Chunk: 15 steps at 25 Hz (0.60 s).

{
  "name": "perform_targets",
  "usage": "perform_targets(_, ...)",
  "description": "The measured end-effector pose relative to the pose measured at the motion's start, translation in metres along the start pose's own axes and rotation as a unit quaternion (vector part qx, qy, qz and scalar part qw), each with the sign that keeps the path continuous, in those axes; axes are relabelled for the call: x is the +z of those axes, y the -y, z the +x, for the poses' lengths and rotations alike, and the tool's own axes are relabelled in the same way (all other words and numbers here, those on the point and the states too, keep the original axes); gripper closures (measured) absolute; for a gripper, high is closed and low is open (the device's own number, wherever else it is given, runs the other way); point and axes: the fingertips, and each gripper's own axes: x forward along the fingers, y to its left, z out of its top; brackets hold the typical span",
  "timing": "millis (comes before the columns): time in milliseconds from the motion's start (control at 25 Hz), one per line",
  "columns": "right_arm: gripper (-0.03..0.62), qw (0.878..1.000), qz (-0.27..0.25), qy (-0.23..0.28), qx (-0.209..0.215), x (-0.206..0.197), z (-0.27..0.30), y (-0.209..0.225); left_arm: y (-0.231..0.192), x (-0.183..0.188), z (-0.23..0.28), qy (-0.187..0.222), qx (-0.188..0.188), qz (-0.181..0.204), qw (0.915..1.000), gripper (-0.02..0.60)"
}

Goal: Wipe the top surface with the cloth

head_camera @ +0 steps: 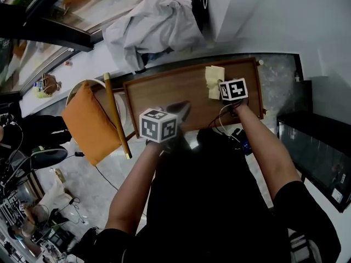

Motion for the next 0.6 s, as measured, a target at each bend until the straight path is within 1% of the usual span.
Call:
perform_targets(320, 0.562, 0.999, 0.029, 0.013, -0.036, -0.005, -0.027, 0.068, 0.024, 0.008, 0.030, -0.008, -0.015, 0.014, 0.9997, 0.574)
perform_targets(600, 0.562, 0.996, 0.049, 0.017, -0.071, -0.012, -0.046, 0.106, 0.034, 0.006, 0.043, -0.016, -0.020, 0.019, 0.9995, 0.574)
